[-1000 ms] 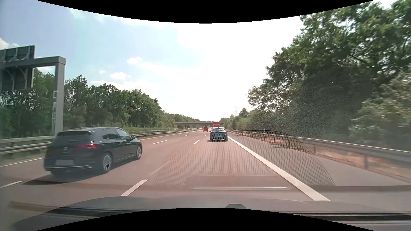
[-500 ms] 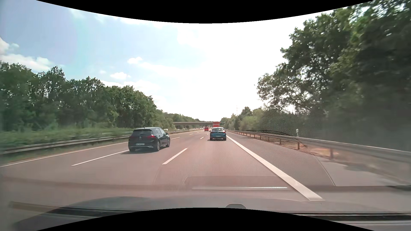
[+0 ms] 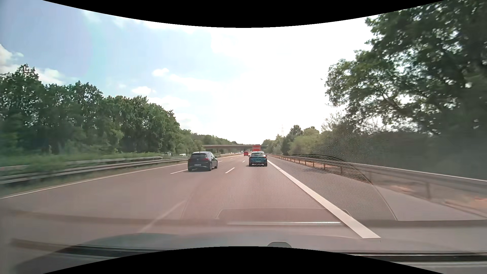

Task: Follow the waypoints while adhering to traffic rules and regulations

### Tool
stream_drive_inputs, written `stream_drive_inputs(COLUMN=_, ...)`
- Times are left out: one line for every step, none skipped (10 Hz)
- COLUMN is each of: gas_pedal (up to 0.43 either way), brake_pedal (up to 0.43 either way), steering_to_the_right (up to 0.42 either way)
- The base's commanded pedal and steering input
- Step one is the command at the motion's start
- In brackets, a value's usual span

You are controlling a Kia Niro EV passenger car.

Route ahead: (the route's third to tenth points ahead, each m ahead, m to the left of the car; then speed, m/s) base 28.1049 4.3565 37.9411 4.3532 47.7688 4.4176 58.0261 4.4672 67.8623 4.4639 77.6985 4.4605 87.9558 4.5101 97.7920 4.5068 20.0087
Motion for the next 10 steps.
stream_drive_inputs(gas_pedal=0.13, brake_pedal=0.0, steering_to_the_right=-0.008)
stream_drive_inputs(gas_pedal=0.13, brake_pedal=0.0, steering_to_the_right=-0.008)
stream_drive_inputs(gas_pedal=0.13, brake_pedal=0.0, steering_to_the_right=-0.008)
stream_drive_inputs(gas_pedal=0.138, brake_pedal=0.0, steering_to_the_right=-0.008)
stream_drive_inputs(gas_pedal=0.138, brake_pedal=0.0, steering_to_the_right=-0.008)
stream_drive_inputs(gas_pedal=0.15, brake_pedal=0.0, steering_to_the_right=-0.008)
stream_drive_inputs(gas_pedal=0.15, brake_pedal=0.0, steering_to_the_right=-0.007)
stream_drive_inputs(gas_pedal=0.15, brake_pedal=0.0, steering_to_the_right=-0.007)
stream_drive_inputs(gas_pedal=0.15, brake_pedal=0.0, steering_to_the_right=-0.006)
stream_drive_inputs(gas_pedal=0.157, brake_pedal=0.0, steering_to_the_right=-0.005)
